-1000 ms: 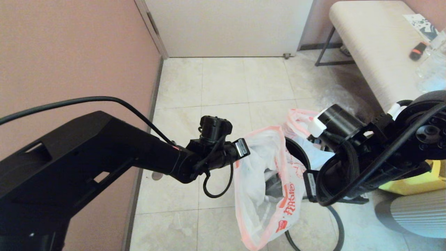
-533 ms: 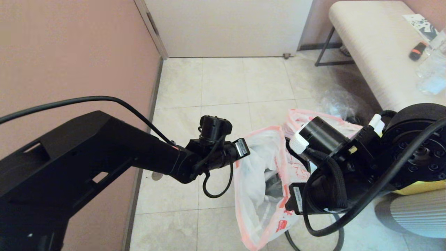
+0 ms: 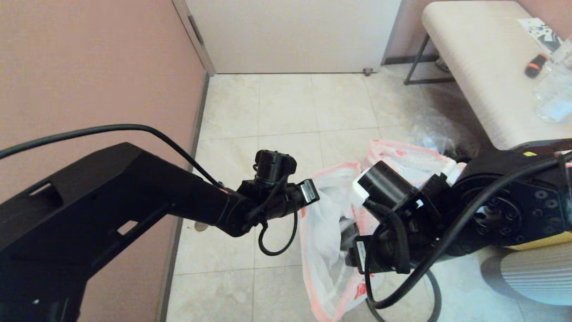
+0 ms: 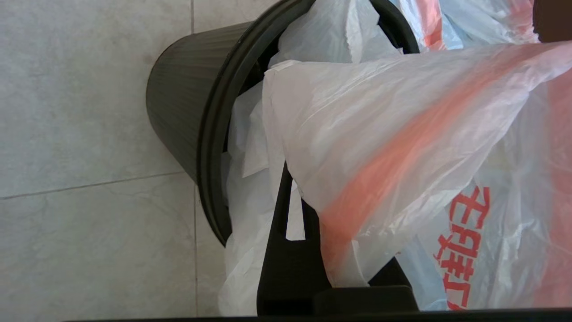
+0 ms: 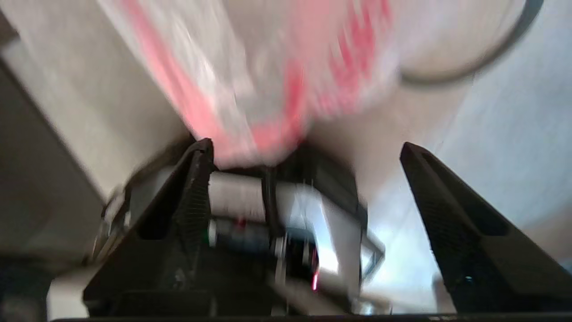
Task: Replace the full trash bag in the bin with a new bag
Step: Put the new garbage bag on the trash can
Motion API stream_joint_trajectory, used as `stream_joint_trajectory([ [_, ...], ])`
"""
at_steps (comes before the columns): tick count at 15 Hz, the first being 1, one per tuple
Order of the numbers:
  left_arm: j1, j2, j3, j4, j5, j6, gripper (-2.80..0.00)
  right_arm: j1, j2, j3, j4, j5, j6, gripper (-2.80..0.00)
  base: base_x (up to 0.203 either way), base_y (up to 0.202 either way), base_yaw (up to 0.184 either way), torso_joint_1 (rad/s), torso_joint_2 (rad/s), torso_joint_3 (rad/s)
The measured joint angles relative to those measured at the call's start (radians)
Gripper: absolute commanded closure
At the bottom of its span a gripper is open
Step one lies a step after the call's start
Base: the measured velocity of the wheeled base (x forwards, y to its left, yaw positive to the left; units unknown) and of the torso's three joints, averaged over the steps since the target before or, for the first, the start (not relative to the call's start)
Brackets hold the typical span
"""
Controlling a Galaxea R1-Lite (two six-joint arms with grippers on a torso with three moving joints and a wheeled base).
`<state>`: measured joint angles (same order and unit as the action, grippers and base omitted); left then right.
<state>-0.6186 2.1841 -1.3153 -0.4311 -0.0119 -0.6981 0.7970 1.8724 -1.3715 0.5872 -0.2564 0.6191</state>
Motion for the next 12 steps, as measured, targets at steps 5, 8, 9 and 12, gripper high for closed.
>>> stream_joint_trajectory([
  [5,0.012,-0.002,-0.002,-0.002,0.000,0.001,0.00,-0.020,0.077,0.014,-0.075,-0.052,-0.013,0.00,0.000,0.000,0.000,0.000,0.00,0.000],
  [8,0.029,-0.006,-0.005,-0.002,-0.055,-0.005,0.00,-0.042,0.082,0.071,-0.081,-0.047,-0.037,0.00,0.000,0.000,0.000,0.000,0.00,0.000],
  [9,0.036,-0.012,-0.004,-0.002,-0.076,-0.019,0.00,-0.062,0.087,0.080,-0.087,-0.045,-0.042,0.00,0.000,0.000,0.000,0.000,0.00,0.000],
  [12,0.073,-0.018,-0.004,-0.002,-0.083,-0.026,0.00,-0.153,0.071,0.093,-0.097,-0.015,-0.043,0.00,0.000,0.000,0.000,0.000,0.00,0.000],
])
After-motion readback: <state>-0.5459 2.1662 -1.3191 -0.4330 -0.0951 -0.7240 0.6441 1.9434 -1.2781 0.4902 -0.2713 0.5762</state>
